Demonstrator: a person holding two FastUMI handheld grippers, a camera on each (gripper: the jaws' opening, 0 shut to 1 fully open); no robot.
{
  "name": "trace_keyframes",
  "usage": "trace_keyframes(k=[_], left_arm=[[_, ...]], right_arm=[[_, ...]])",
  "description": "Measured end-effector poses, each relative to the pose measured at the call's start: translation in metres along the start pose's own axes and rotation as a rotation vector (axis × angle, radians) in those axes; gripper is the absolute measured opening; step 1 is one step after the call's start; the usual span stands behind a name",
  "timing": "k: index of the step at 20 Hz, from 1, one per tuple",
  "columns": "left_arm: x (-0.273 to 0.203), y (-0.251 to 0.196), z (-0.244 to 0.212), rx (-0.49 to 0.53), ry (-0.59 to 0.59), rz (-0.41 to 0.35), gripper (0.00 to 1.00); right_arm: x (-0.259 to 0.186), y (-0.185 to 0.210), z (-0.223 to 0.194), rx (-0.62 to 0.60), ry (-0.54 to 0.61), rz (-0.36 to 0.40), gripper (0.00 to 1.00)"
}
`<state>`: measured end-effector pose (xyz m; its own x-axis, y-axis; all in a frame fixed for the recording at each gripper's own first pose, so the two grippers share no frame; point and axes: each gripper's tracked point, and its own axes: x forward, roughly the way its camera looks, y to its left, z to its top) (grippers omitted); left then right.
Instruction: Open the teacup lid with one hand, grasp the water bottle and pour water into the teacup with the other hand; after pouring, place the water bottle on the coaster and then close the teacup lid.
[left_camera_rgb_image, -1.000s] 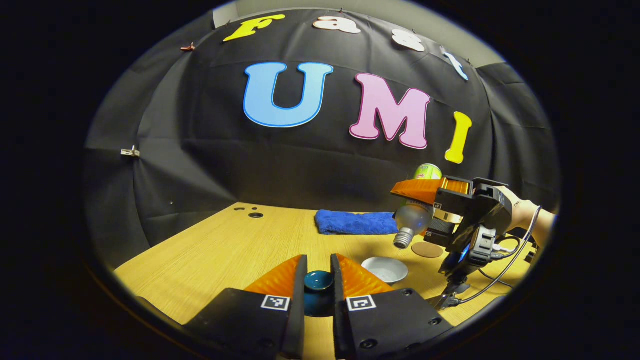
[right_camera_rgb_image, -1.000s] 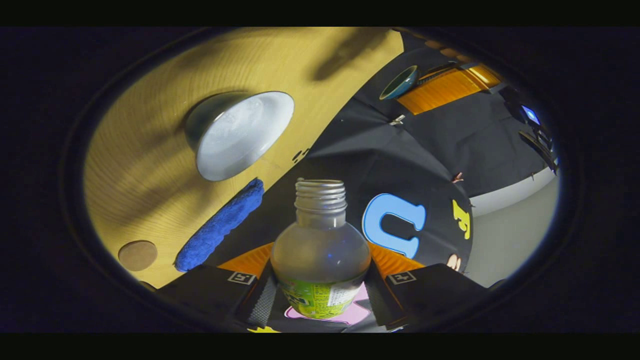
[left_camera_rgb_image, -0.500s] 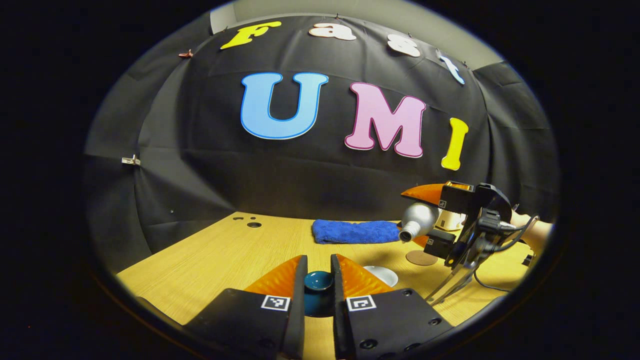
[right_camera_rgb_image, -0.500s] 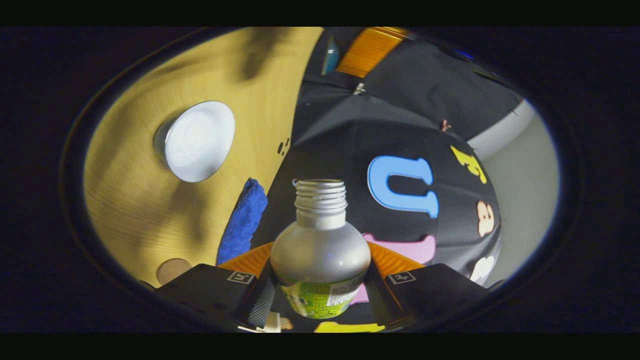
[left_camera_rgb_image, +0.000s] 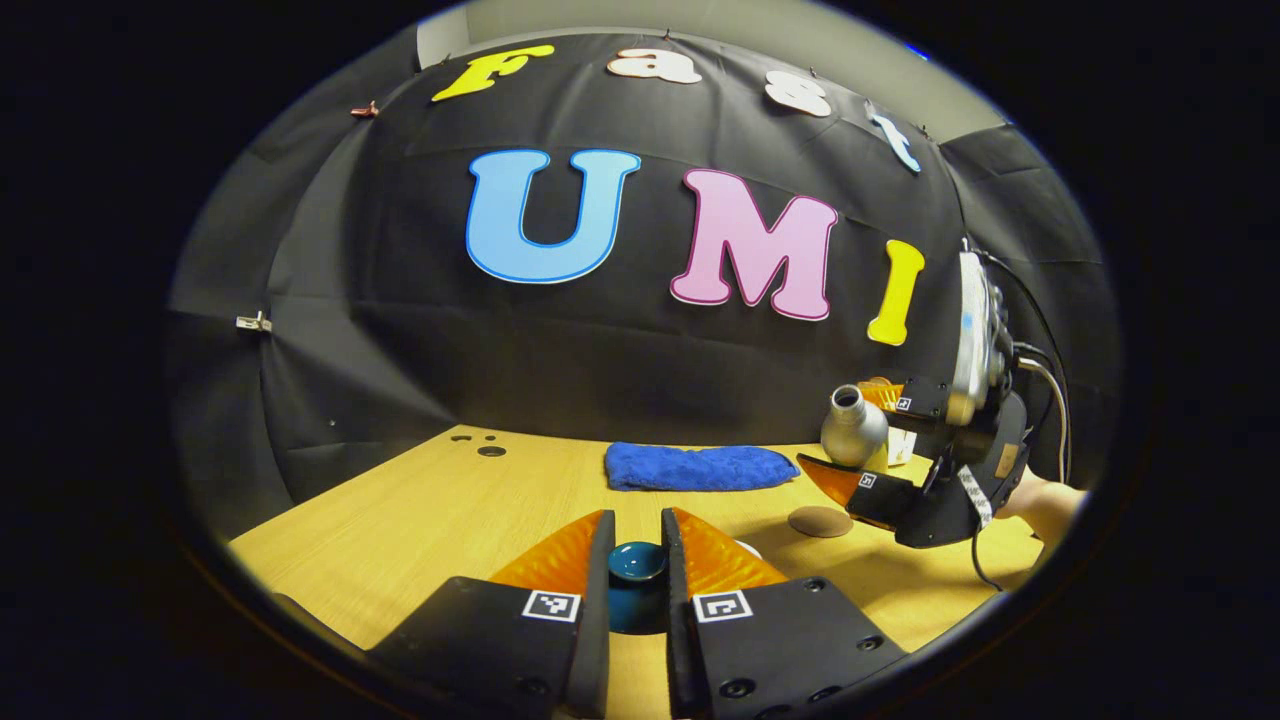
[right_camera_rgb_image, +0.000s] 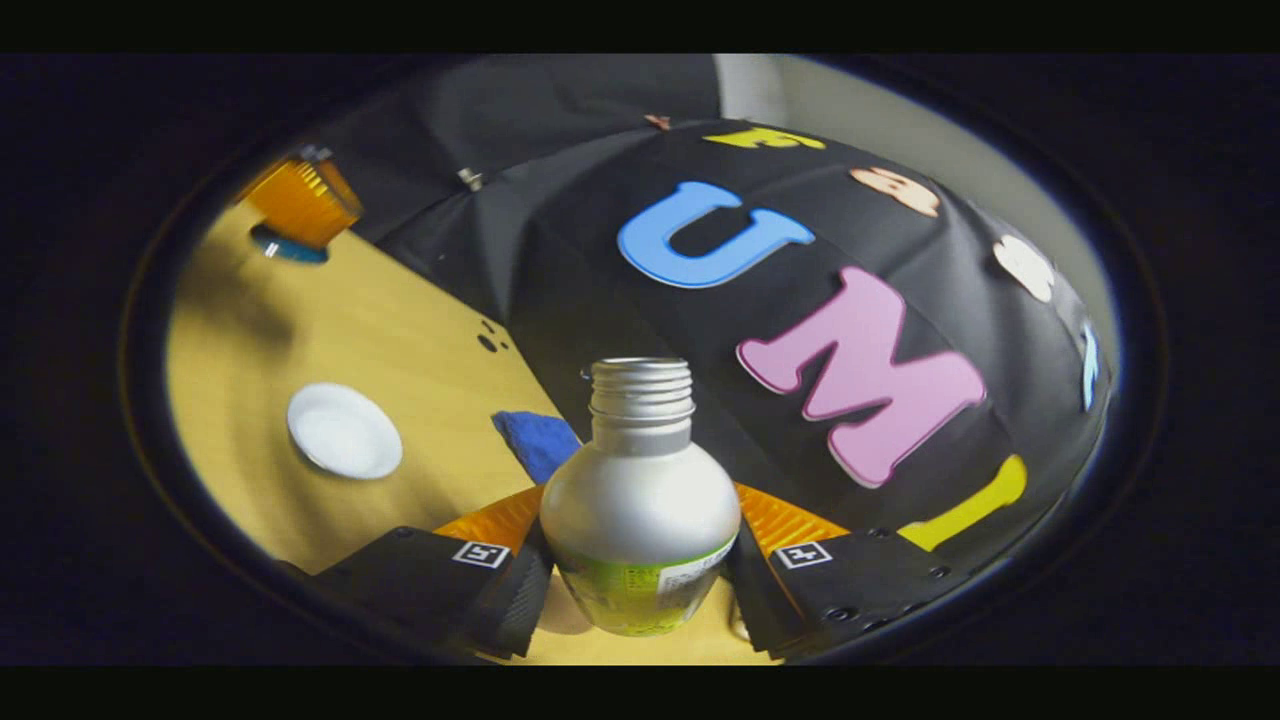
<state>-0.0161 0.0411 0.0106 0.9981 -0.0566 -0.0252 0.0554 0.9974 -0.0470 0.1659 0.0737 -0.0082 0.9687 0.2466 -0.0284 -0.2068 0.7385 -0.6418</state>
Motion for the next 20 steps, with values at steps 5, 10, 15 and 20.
trace_keyframes(k=[5,10,15,20], left_arm=[[-0.002,-0.009,0.005,0.006,-0.01,-0.005,0.27],[0.001,-0.017,0.002,0.001,-0.001,-0.015,0.27],[0.011,-0.025,-0.004,-0.013,0.015,-0.028,0.27],[0.026,-0.028,-0.022,-0.008,0.05,-0.027,0.27]], right_arm=[[-0.004,-0.021,-0.003,0.354,0.036,0.026,0.81],[-0.004,-0.05,-0.02,0.58,0.042,-0.014,0.8],[0.007,-0.069,-0.04,0.645,0.032,-0.052,0.81],[0.02,-0.055,-0.075,0.695,0.074,-0.029,0.81]])
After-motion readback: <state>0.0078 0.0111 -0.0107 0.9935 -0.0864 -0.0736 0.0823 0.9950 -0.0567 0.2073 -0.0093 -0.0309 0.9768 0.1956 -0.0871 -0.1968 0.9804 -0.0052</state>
